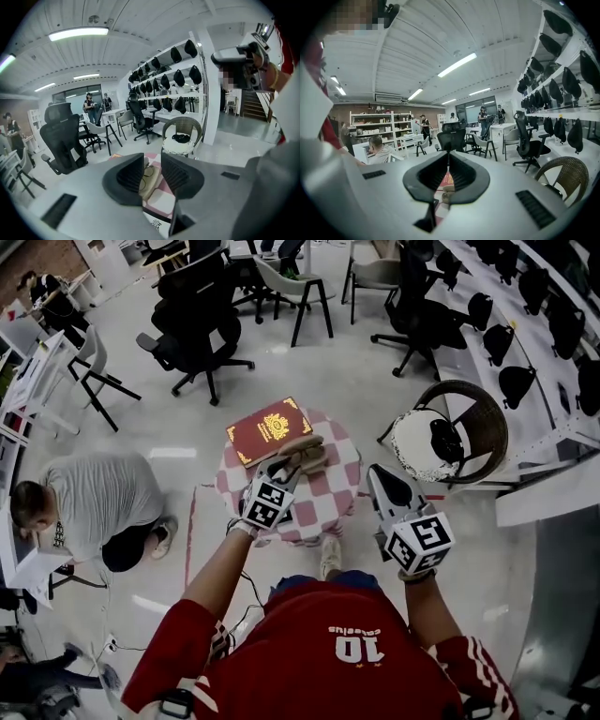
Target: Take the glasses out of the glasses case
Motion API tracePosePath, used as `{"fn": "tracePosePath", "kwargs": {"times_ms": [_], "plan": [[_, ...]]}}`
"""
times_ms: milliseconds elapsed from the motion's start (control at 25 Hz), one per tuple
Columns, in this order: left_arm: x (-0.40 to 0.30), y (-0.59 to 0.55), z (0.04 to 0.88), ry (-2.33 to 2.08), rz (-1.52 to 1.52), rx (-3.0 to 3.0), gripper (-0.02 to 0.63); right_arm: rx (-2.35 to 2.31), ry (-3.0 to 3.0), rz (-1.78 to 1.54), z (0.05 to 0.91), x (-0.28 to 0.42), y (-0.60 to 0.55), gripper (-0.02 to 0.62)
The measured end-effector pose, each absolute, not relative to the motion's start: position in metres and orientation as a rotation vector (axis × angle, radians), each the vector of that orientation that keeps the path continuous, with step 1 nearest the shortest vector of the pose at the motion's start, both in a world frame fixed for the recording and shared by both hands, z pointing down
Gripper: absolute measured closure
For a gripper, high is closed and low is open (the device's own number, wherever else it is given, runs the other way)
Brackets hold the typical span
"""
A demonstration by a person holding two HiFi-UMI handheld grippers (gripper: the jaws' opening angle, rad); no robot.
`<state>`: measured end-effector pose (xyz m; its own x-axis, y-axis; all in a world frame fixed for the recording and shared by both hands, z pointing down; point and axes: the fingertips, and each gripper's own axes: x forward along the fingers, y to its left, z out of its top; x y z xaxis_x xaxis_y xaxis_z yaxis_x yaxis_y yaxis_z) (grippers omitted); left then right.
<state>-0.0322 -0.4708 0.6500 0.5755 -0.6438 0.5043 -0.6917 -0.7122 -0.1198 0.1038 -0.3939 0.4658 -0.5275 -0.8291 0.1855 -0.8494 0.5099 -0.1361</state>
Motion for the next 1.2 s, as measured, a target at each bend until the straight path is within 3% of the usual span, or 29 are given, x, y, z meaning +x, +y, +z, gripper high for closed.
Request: {"fn": "tracePosePath", "kwargs": {"times_ms": [720,1200], "plan": [[-0.011,-0.554,0.786,-1.176,1.080,2.487,0.494,1.375,-2.665,0.424,0.510,0.134,-0.466,0.572],[-0.003,-0.578,0.830,-1.136,1.292,2.462,0.494,1.318,-2.695,0.521,0.538,0.132,-0.498,0.572]]}}
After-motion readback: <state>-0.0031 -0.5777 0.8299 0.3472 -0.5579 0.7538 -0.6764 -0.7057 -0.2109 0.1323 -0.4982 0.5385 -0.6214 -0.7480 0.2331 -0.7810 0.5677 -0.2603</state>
